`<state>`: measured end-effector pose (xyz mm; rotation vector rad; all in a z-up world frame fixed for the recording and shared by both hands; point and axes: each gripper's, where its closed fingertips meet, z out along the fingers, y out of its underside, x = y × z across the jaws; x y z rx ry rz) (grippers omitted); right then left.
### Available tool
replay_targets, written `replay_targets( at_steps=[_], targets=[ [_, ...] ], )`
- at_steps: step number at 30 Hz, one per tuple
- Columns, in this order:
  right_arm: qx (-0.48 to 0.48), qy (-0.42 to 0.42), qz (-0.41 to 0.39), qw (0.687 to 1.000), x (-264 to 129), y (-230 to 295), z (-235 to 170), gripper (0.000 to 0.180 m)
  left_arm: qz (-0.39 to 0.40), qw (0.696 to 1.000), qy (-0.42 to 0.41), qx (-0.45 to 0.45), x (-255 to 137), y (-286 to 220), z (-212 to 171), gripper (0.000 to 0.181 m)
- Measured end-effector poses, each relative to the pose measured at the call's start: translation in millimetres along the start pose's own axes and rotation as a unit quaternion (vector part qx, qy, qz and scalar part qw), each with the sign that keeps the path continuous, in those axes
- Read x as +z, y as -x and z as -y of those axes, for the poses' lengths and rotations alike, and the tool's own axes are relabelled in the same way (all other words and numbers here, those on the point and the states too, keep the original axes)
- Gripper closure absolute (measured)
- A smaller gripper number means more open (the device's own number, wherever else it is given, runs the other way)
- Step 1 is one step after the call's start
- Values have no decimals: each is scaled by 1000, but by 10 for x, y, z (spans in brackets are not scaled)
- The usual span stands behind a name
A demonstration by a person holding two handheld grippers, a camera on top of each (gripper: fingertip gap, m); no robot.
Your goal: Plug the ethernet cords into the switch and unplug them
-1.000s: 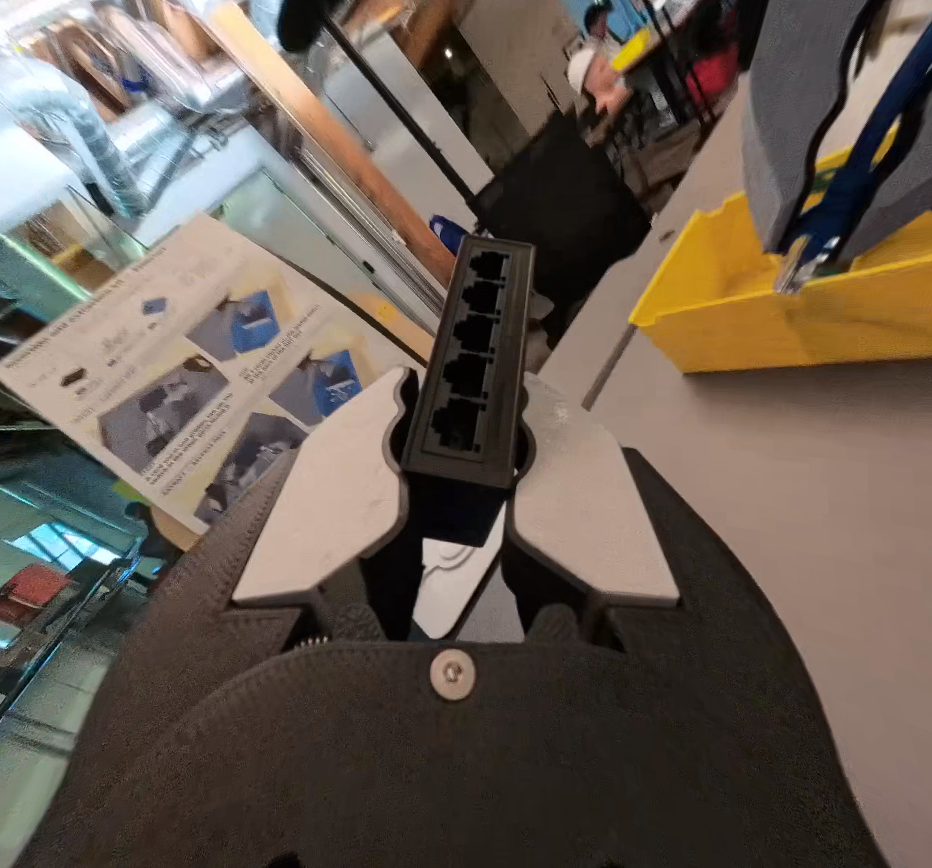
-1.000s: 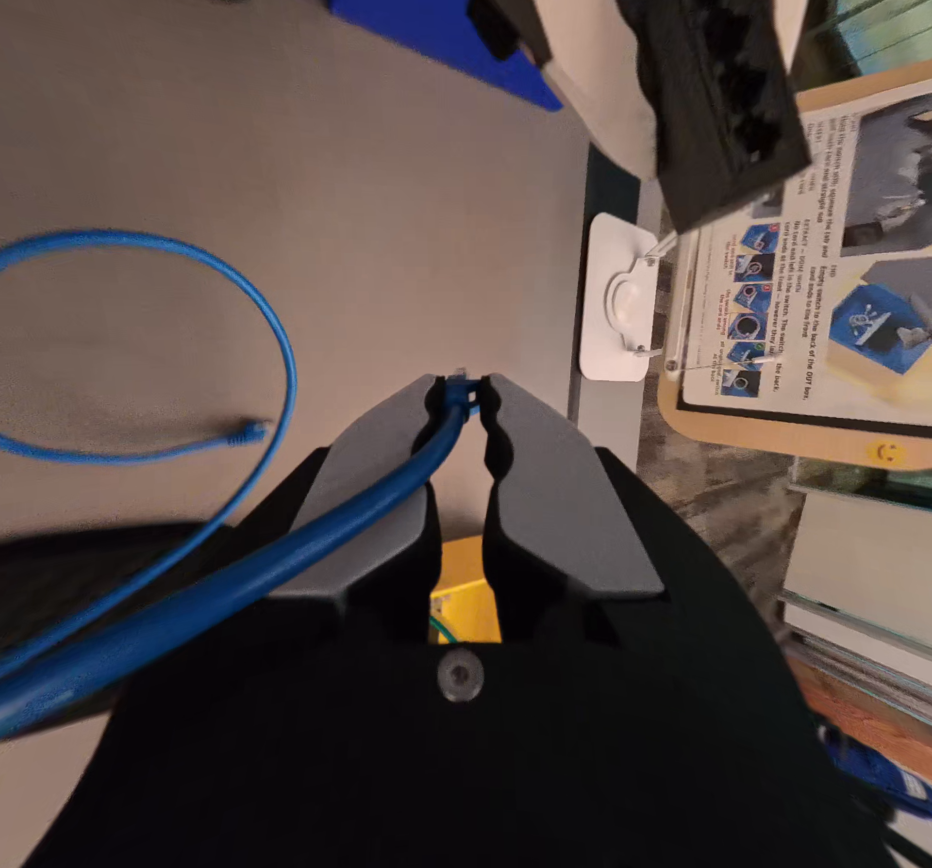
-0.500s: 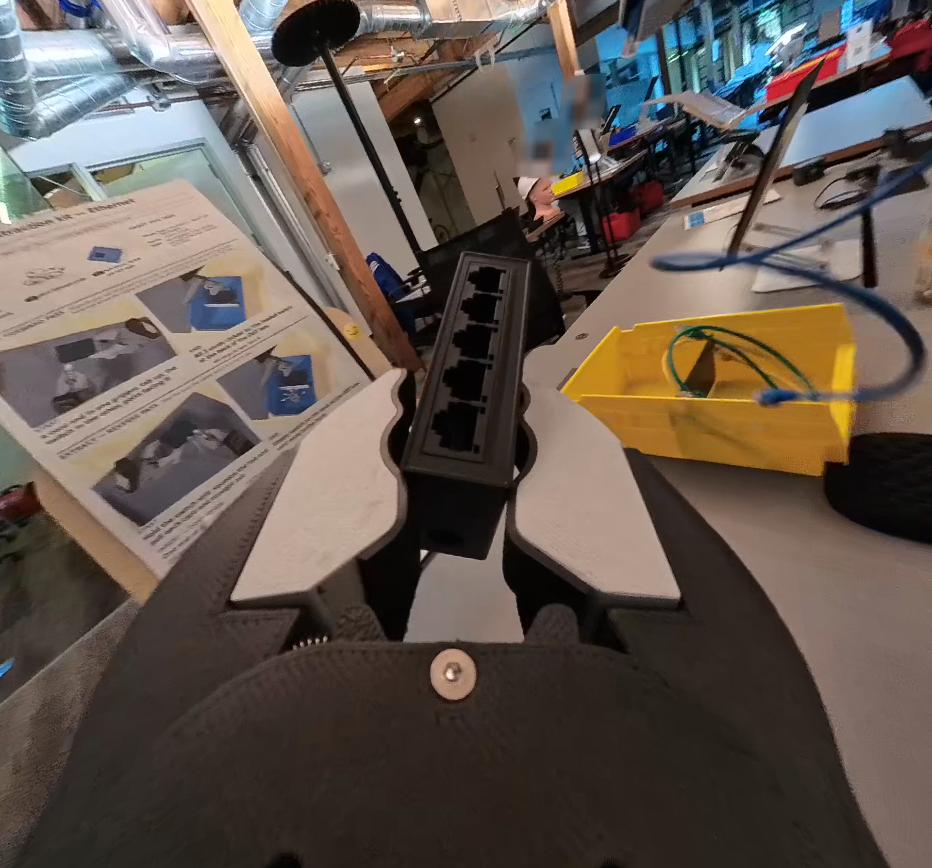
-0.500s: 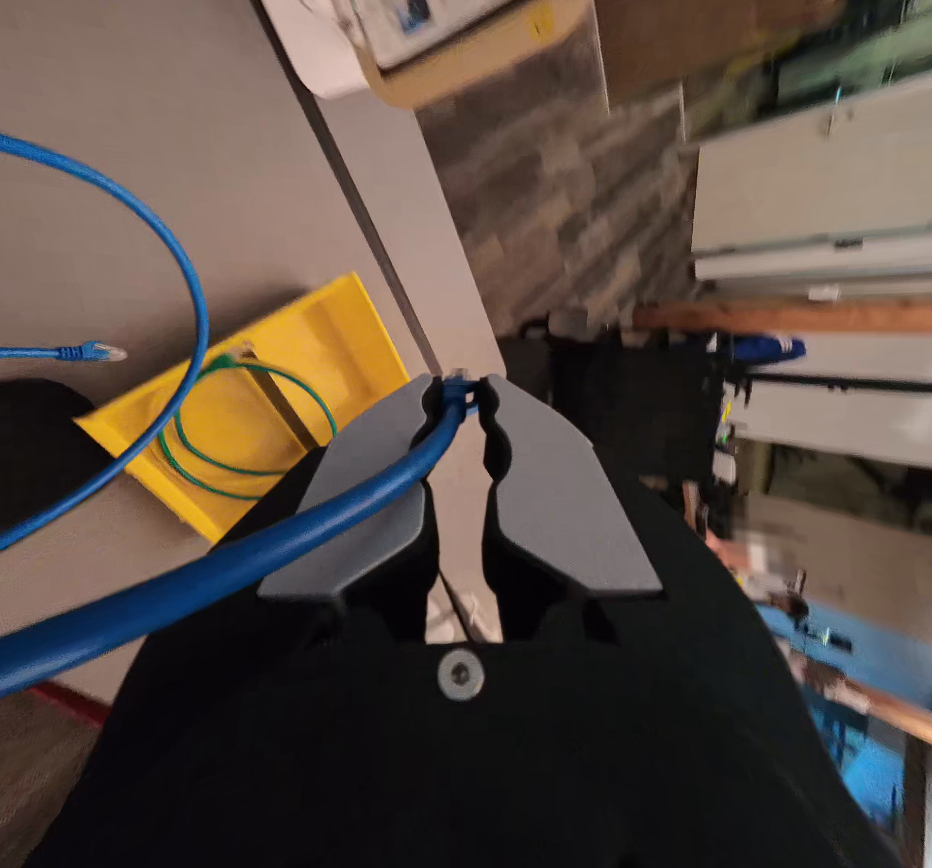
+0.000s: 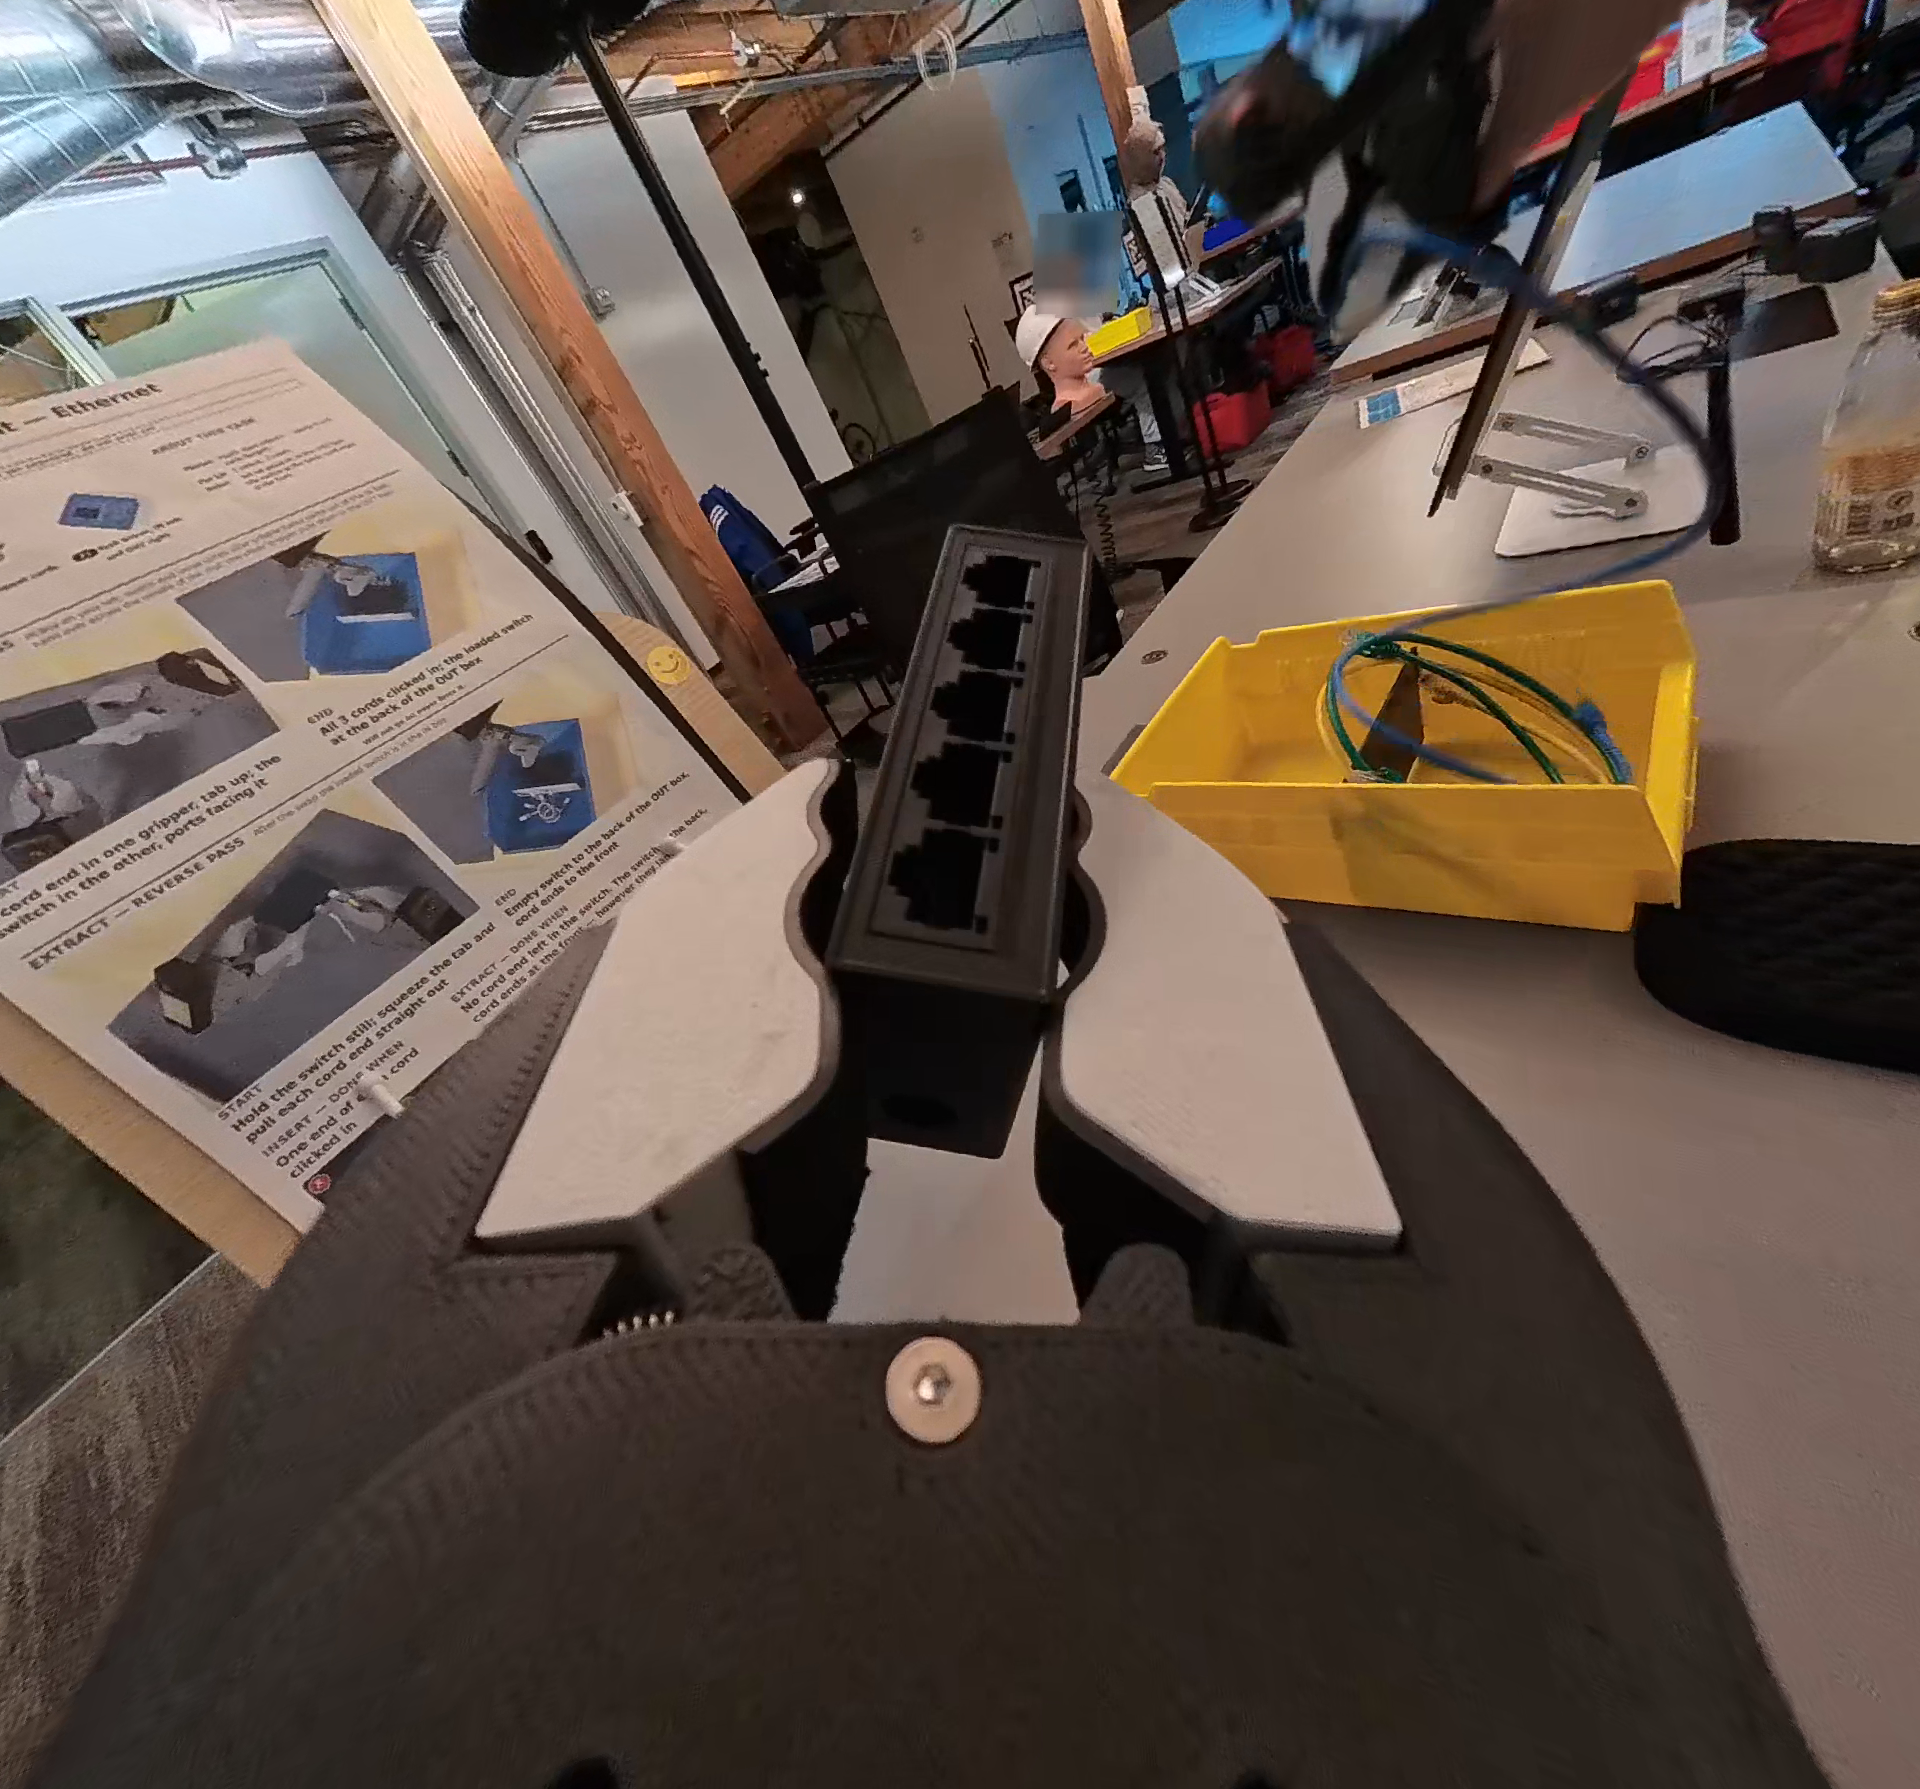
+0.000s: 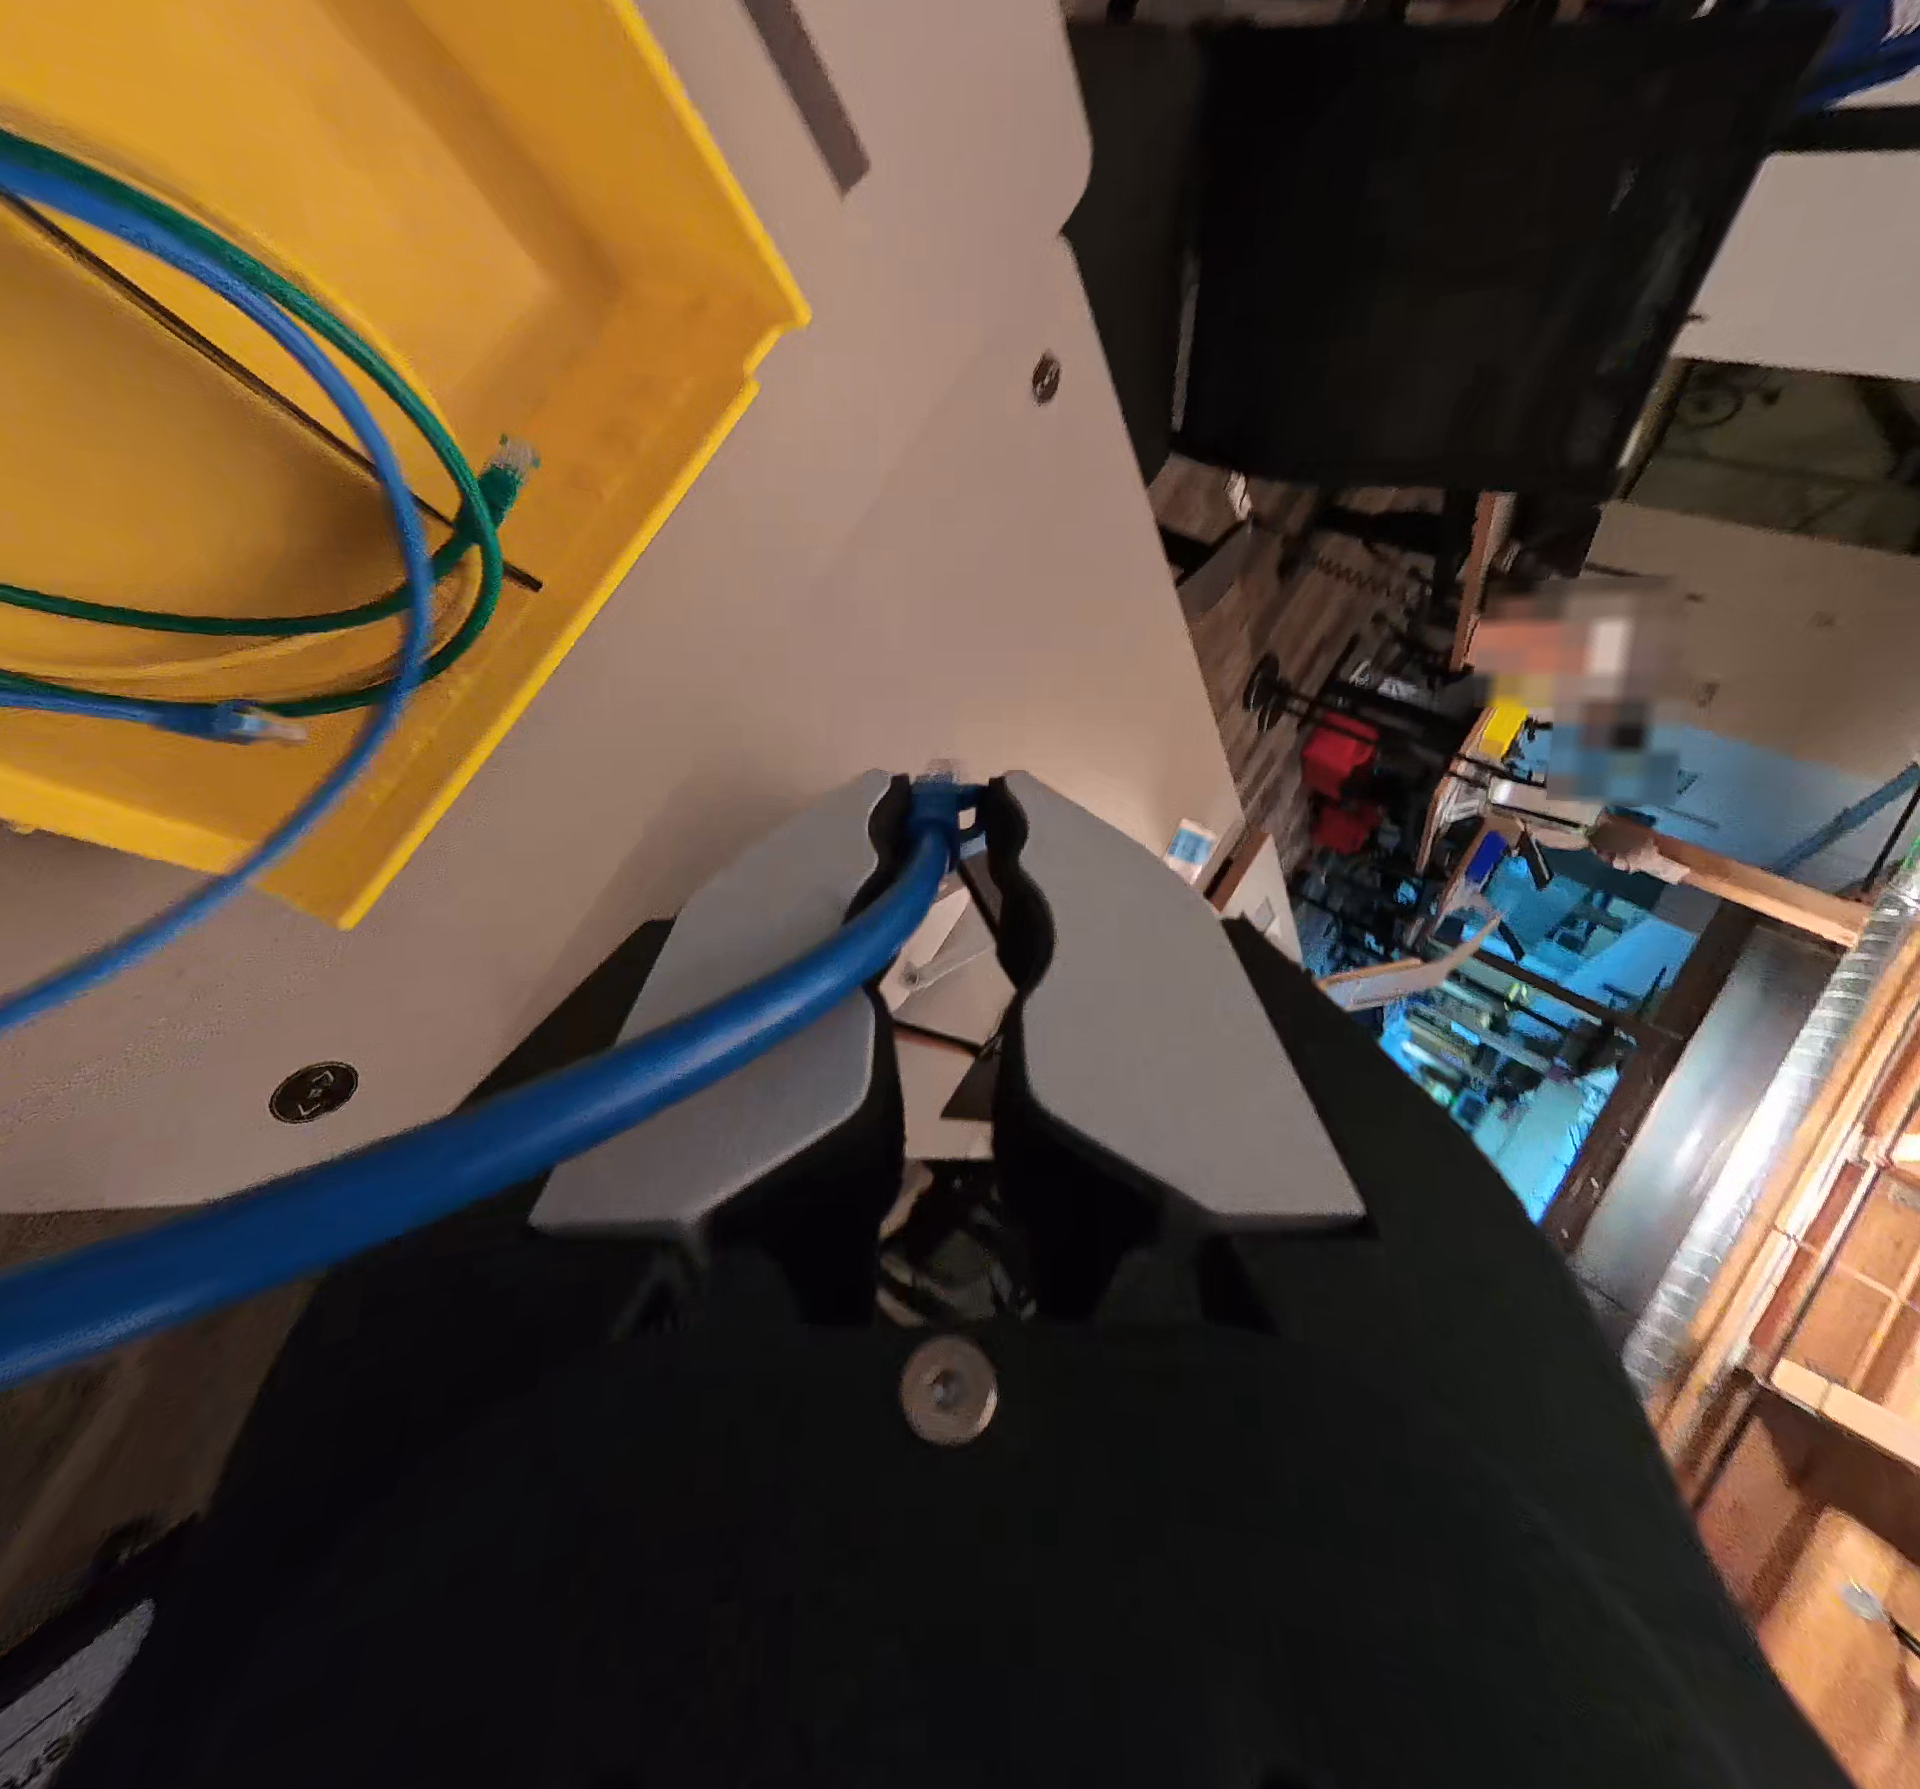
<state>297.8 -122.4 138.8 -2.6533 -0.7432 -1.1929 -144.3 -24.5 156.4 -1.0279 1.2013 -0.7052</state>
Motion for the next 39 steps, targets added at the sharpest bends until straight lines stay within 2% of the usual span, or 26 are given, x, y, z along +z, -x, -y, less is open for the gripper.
replay_targets(
  at_steps=[5, 11, 13, 16, 20, 22, 24, 27, 29, 31, 32, 33, 34, 35, 39],
  targets=[
    [4, 39, 31, 999, 602, 513, 61, 165, -15, 1000, -1, -2, 0, -52, 12, 144],
    [20, 62, 73, 995, 1036, 1041, 55, 164, -32, 999, 10, -8, 0, -91, -14, 144],
    [38, 52, 96, 993, 1111, 1168, 69, 160, -36, 999, 19, -5, 11, -111, -41, 144],
    [51, 66, 110, 990, 1173, 1225, -24, 143, -44, 999, 22, -2, 23, -152, -45, 144],
    [15, 103, 104, 989, 1057, 1088, -320, 140, -60, 998, 24, -2, 42, -208, -54, 144],
    [26, 97, 97, 990, 895, 938, -388, 140, -68, 997, 27, 0, 52, -228, -70, 144],
    [47, 40, 78, 995, 627, 764, -230, 139, -78, 996, 31, 6, 66, -263, -91, 144],
    [47, -171, 41, 983, -142, 672, 532, 134, -96, 994, 38, 24, 97, -355, -122, 145],
    [13, -364, 49, 930, -985, 926, 1189, 126, -107, 992, 47, 38, 129, -434, -157, 145],
    [-53, -531, 79, 842, -1908, 1409, 1632, 125, -115, 990, 60, 56, 171, -514, -210, 145],
    [-88, -584, 80, 803, -2270, 1636, 1756, 125, -117, 989, 65, 66, 194, -551, -236, 145],
    [-117, -615, 75, 776, -2530, 1821, 1850, 125, -120, 987, 72, 75, 215, -588, -263, 145],
    [-142, -627, 77, 763, -2694, 1988, 1931, 125, -124, 986, 78, 82, 233, -627, -287, 145],
    [-160, -623, 78, 762, -2762, 2109, 2011, 125, -128, 985, 81, 88, 249, -664, -299, 145],
    [-194, -554, 55, 808, -2547, 2246, 2277, 122, -152, 981, 72, 92, 266, -807, -275, 145]
  ],
)
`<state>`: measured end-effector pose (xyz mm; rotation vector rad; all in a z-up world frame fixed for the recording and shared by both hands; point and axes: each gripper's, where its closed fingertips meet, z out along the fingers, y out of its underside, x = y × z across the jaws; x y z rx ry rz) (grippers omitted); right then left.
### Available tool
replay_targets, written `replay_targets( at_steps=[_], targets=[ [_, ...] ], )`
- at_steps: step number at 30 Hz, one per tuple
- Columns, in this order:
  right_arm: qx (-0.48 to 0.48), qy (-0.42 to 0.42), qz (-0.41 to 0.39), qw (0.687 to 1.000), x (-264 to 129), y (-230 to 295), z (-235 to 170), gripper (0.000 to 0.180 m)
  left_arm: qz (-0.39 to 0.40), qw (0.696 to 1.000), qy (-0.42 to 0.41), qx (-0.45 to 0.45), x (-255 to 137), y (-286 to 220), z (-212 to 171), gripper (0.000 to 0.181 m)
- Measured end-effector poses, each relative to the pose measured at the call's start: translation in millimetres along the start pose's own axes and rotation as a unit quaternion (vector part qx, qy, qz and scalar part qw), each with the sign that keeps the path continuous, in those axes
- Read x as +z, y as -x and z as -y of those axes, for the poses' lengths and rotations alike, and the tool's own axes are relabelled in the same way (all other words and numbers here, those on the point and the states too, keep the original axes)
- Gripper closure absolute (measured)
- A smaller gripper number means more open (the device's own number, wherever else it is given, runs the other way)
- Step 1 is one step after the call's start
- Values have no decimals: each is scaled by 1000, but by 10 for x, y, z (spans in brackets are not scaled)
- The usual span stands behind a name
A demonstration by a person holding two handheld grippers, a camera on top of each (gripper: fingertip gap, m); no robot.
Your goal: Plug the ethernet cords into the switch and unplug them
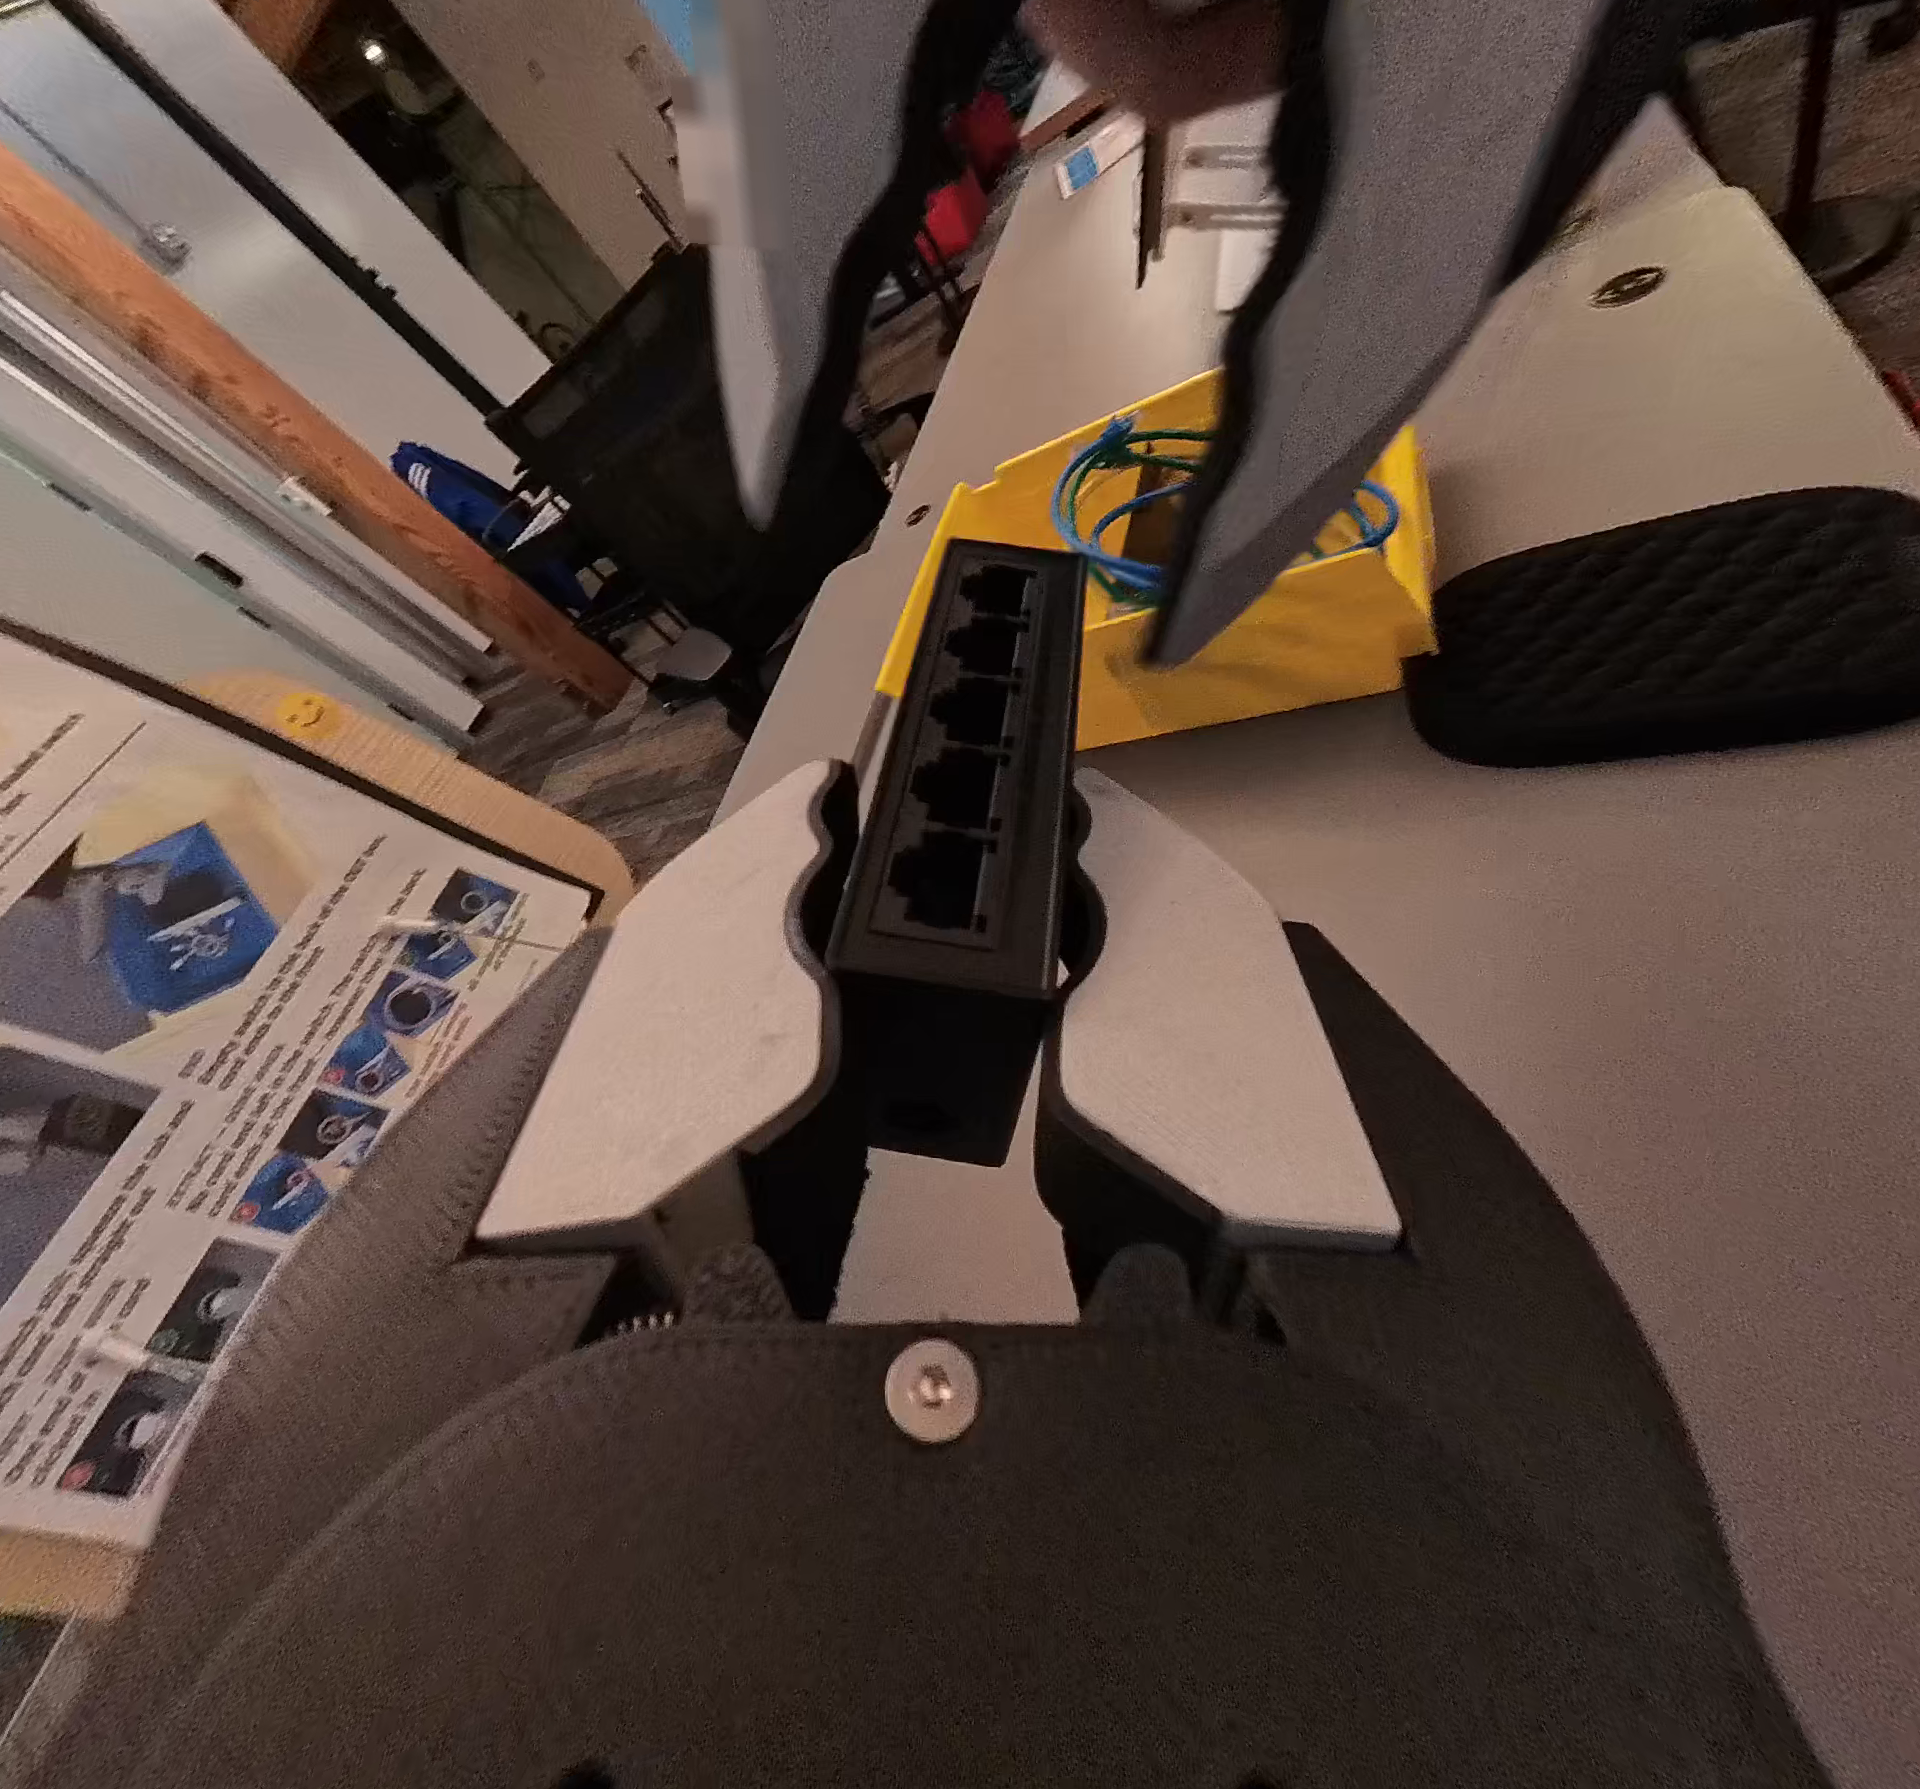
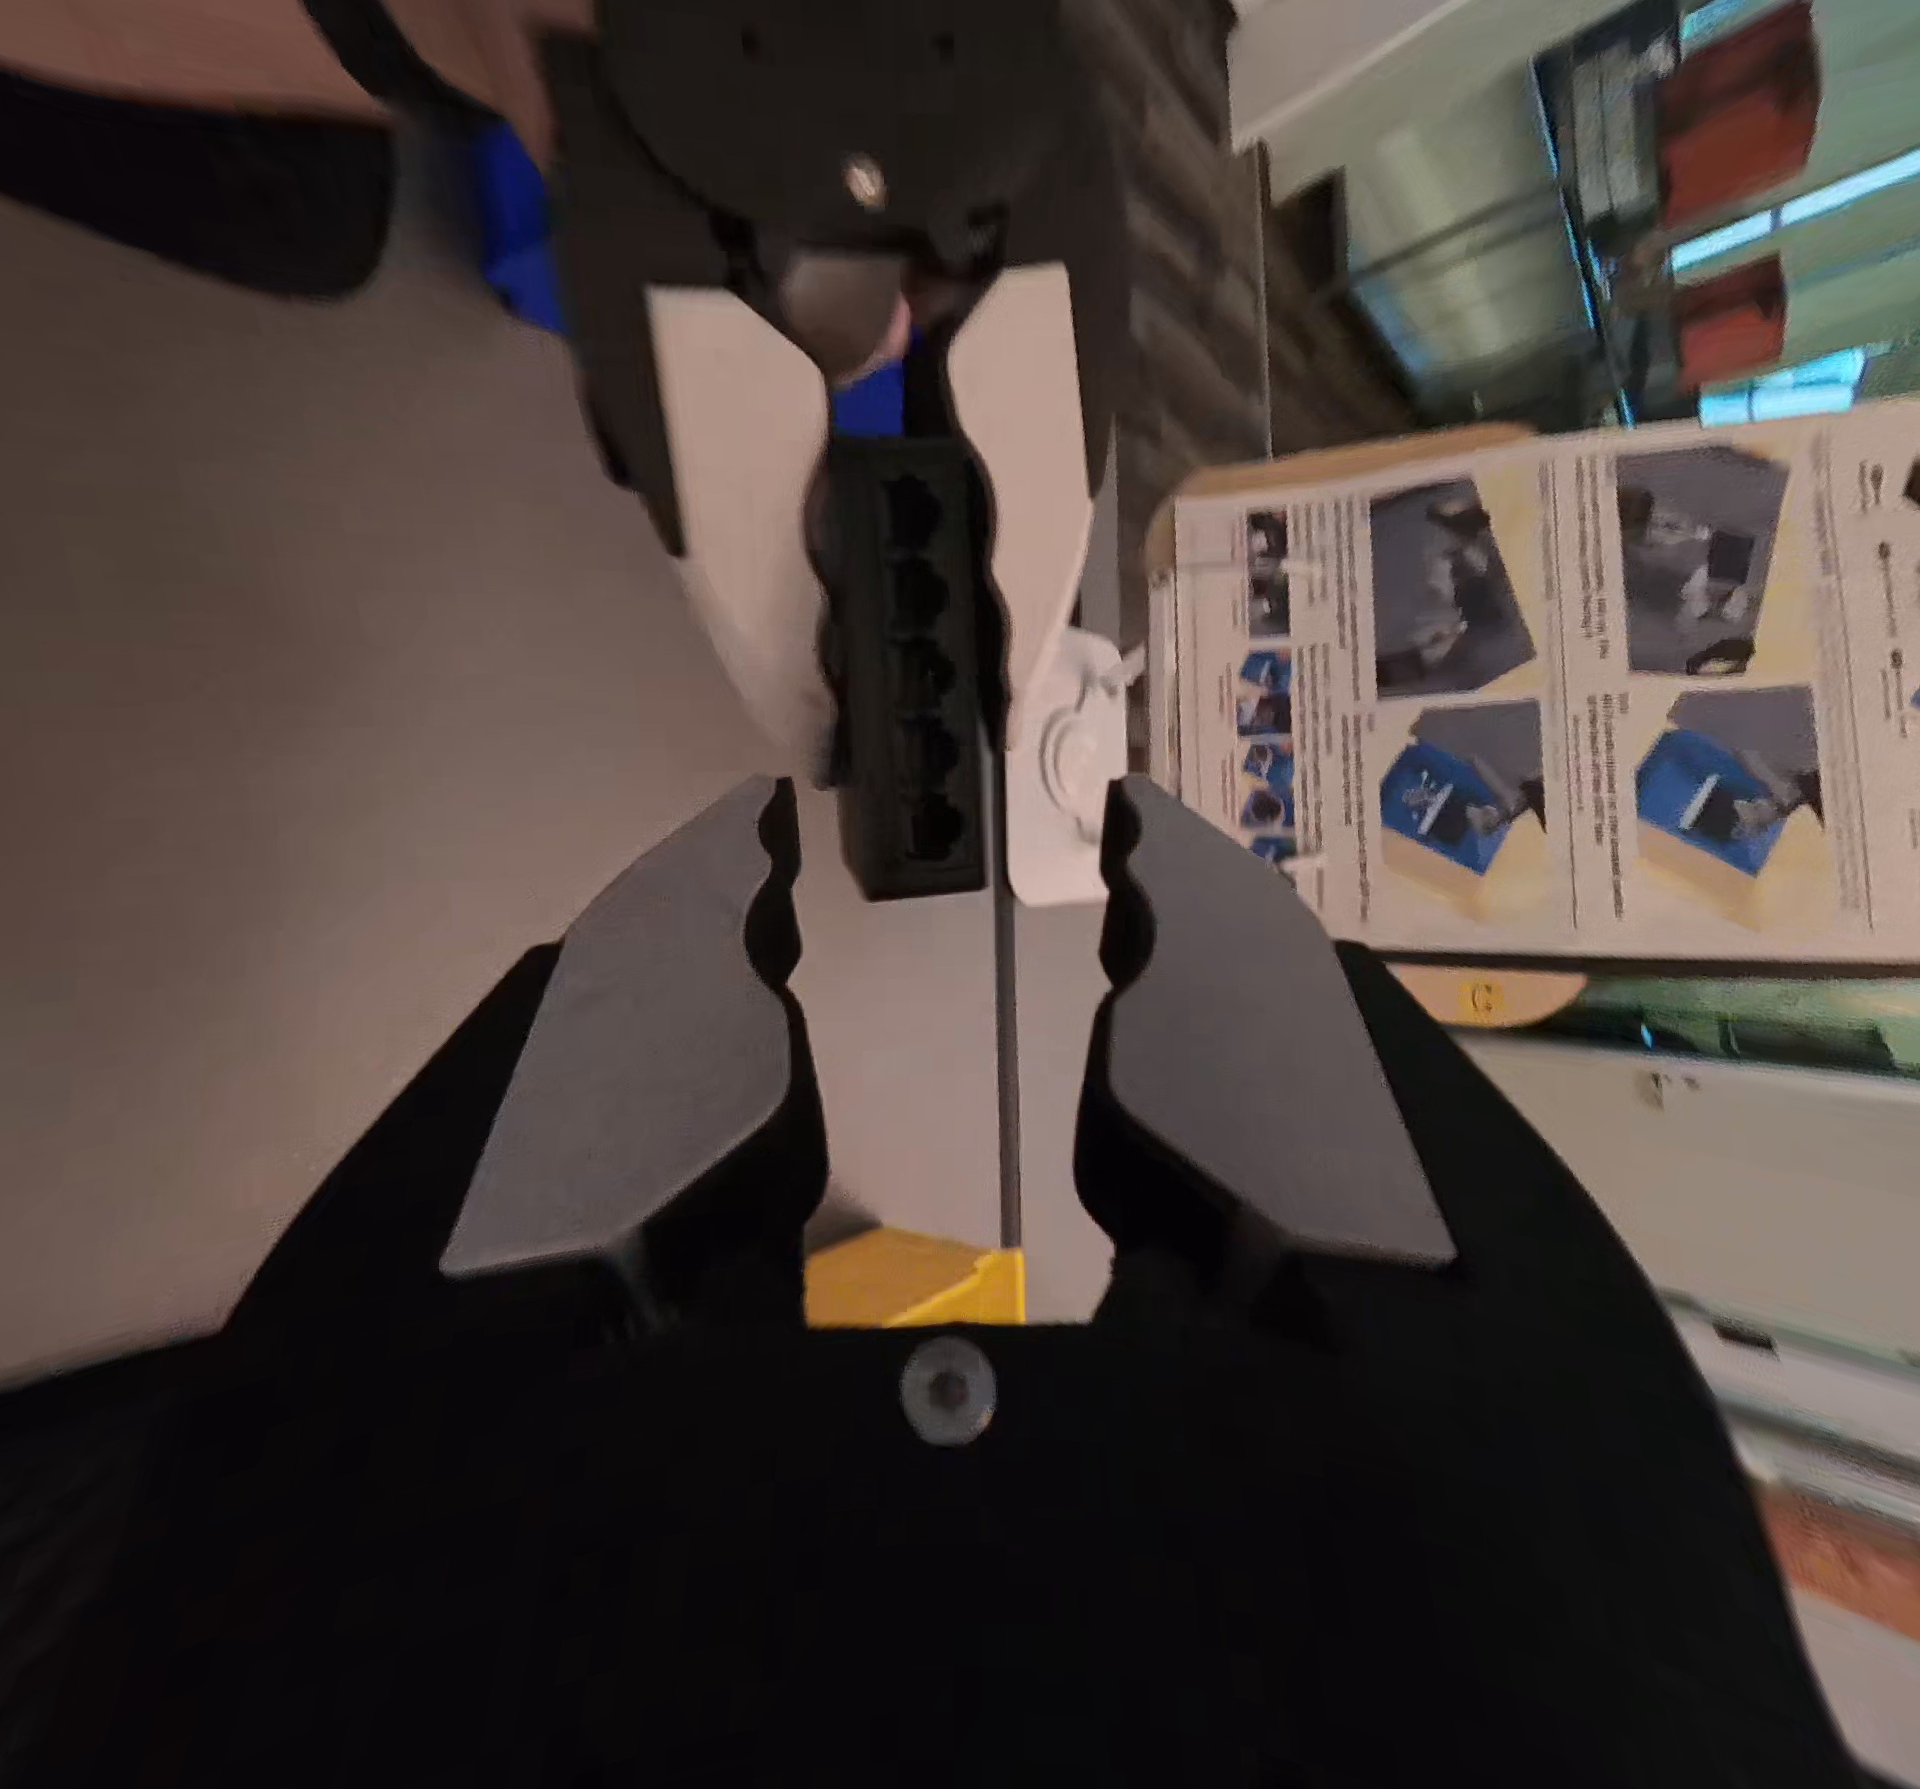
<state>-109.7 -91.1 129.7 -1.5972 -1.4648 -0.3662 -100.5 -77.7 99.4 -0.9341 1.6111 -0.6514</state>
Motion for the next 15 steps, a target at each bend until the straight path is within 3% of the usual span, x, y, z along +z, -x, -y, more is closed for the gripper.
replay_targets(
  at_steps=[4, 8, 15],
  targets=[
    [2, 54, 63, 997, 165, 176, -193, 151, -31, 999, -27, -9, 3, -113, 94, 148],
    [23, 58, 66, 996, 135, 135, -275, 151, -30, 996, -48, -66, 47, -55, 104, 147],
    [76, 111, 6, 991, -86, -227, -811, 151, -32, 962, -29, -269, 116, 244, -151, 127]
  ],
)
